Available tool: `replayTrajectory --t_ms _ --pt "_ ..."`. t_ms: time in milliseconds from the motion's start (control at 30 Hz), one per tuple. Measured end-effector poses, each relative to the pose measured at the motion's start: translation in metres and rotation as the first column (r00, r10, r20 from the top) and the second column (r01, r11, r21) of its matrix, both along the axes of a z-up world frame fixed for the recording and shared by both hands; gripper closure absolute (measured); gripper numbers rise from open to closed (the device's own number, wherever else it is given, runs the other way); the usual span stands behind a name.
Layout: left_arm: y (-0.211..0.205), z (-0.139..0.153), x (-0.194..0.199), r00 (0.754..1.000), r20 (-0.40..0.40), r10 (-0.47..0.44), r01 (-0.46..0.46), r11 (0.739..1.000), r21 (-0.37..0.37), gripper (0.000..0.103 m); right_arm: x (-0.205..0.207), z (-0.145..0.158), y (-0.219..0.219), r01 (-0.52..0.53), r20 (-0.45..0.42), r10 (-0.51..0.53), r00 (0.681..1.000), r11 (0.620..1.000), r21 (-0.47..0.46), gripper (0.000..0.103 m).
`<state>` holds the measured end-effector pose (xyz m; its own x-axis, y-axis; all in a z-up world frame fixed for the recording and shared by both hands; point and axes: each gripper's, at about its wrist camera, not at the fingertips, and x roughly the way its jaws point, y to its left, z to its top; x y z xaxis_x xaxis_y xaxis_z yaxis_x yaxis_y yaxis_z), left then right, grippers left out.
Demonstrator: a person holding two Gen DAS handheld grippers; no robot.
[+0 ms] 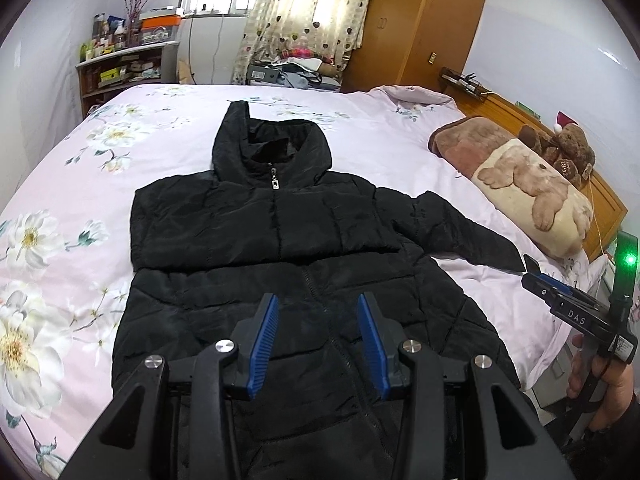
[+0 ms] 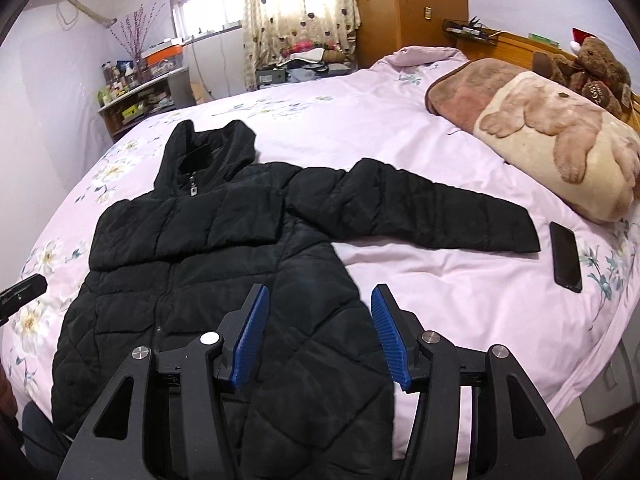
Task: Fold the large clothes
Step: 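Move the right tool over to the other sleeve, then grasp the other sleeve cuff with the right tool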
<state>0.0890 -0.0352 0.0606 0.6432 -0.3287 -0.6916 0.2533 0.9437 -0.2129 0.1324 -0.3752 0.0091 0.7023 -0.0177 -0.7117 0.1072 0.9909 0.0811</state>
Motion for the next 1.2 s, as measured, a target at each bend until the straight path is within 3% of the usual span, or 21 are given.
replayTrajectory --t_ms 467,767,1000,1200 --pt "-0.036 -0.026 0.069 1.0 -0.014 -0.023 0.024 0.996 0.081 0.054 0.036 -0.039 -0.075 0.127 -0.052 -0.127 0.991 0.992 0.015 0.043" --pt "-0.04 -0.051 0.121 1.0 -0.013 -0.008 0.009 0.991 0.132 0.054 0.074 -0.085 -0.157 0.296 -0.136 -0.288 0.948 0.954 0.044 0.043" --pt "-0.027 -0.081 0.16 0.997 -0.057 0.055 -0.046 0.987 0.154 0.054 0.098 -0.122 -0.208 0.398 -0.199 -0.365 0.91 0.903 0.163 0.043" --pt "-0.012 -0.104 0.178 0.99 -0.093 0.102 -0.086 0.983 0.164 0.054 0.113 -0.149 -0.241 0.482 -0.237 -0.425 0.873 0.824 0.298 0.043"
